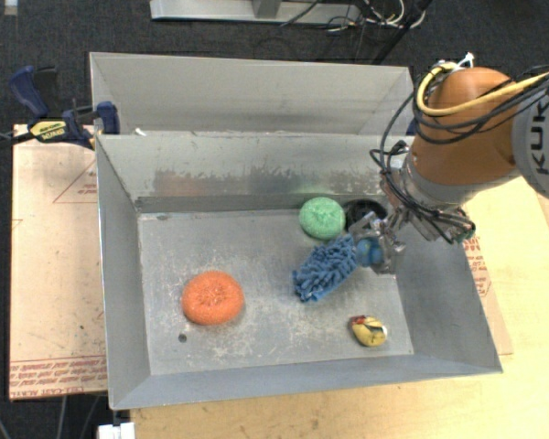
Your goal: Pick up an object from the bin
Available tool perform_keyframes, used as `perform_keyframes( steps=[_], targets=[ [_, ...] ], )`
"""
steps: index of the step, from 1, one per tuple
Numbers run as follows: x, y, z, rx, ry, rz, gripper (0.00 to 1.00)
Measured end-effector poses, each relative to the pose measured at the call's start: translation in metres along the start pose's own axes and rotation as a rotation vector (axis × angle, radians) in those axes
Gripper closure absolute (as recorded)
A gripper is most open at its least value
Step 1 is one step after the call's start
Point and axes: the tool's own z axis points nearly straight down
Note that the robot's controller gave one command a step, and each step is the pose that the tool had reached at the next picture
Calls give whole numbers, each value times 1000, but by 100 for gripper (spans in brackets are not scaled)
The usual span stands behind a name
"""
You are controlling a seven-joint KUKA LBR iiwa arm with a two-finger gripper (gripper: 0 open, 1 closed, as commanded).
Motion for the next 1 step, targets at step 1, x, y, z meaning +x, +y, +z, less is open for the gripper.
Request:
perform_keyframes(
  steps=[1],
  targets=[
    [-2, -4, -42, -4, 5, 23, 100]
  ],
)
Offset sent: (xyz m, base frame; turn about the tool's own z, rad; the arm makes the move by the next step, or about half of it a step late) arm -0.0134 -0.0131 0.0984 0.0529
